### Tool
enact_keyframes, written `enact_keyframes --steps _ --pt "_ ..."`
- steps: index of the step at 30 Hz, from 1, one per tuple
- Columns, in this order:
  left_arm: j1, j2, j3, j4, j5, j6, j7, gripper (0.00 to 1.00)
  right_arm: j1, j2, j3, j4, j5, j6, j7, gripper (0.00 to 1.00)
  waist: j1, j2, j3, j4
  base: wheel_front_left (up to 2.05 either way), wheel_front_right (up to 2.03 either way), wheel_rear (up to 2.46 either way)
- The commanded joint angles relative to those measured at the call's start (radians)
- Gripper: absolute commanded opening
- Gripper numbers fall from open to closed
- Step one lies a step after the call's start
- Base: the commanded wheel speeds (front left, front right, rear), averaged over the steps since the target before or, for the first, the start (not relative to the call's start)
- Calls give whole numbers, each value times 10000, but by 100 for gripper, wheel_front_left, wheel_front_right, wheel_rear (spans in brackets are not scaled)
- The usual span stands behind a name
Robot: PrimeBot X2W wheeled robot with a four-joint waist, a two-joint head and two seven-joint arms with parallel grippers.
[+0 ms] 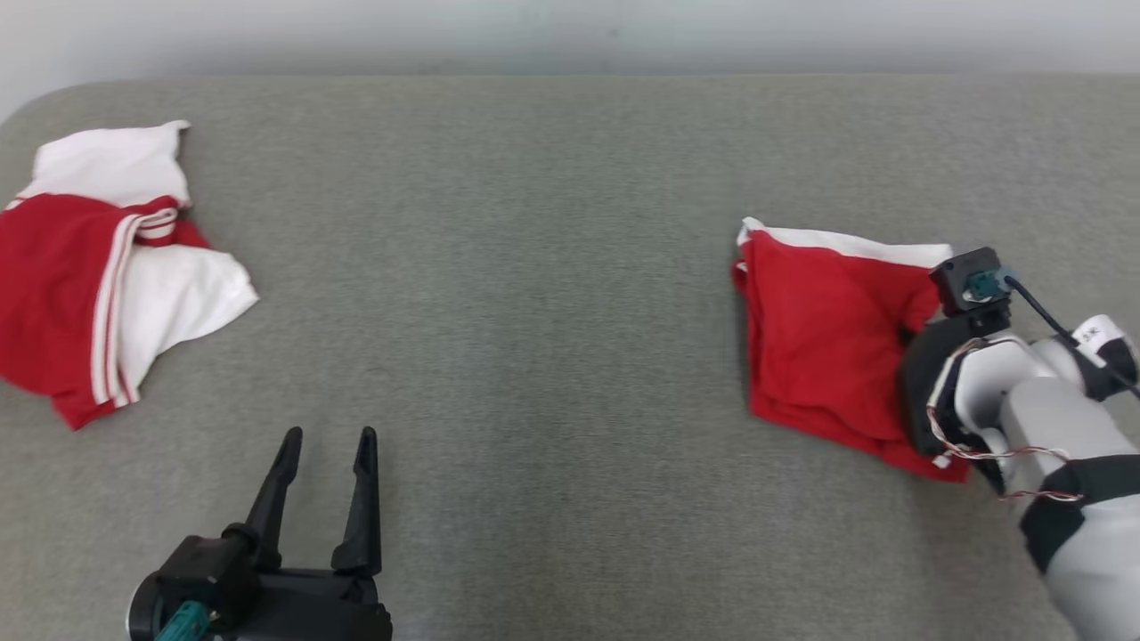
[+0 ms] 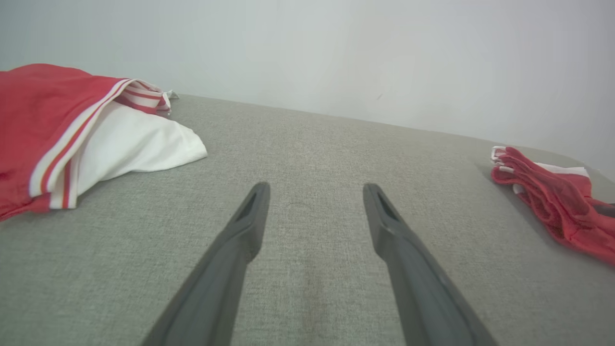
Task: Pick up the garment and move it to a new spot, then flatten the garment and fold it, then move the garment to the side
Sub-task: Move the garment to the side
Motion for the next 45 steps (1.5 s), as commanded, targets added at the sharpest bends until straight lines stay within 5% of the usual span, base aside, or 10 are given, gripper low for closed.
enact_keyframes --steps 1,11,18,27,35,37,38,39,45 --pt "52 8 48 -54 105 -42 -5 100 79 -251 84 20 -70 -35 -18 0 -1 -1 63 -466 0 0 0" --pt "-504 83 179 -515 598 -277 -5 100 -413 -2399 1686 -741 77 -33 -1339 0 -1 -1 803 -1685 0 0 0" --pt "-897 169 -169 -809 725 -380 -5 100 -972 -3197 1490 -400 -663 -34 -2576 0 -1 -1 1270 -2205 0 0 0" --pt "-1368 382 -417 -1087 740 -394 -5 100 -1642 -3000 952 -324 -2510 -34 -3780 0 -1 -1 1910 -2591 0 0 0" --pt "-1629 482 -523 -1043 615 -399 -5 100 -1456 -2424 -1262 -423 -4921 -34 -4197 0 -1 -1 2071 -2638 0 0 0" --pt "-1629 501 -549 -995 605 -400 -5 100 -1311 -2269 -1633 -499 -5333 -34 -4274 36 -1 -1 2058 -2625 0 0 0" --pt "-1632 516 -557 -978 582 -400 -5 100 -1245 -2180 -1813 -555 -5514 -34 -4287 81 -1 -1 2051 -2617 0 0 0" --pt "-1639 516 -559 -960 577 -399 -5 100 -1193 -2096 -1999 -587 -5636 -34 -4292 100 -1 -1 2041 -2611 0 0 0" --pt "-1654 473 -492 -864 505 -401 -5 100 -829 -1738 -2899 -745 -6145 -34 -4348 100 -1 -1 1858 -2515 0 0 0"
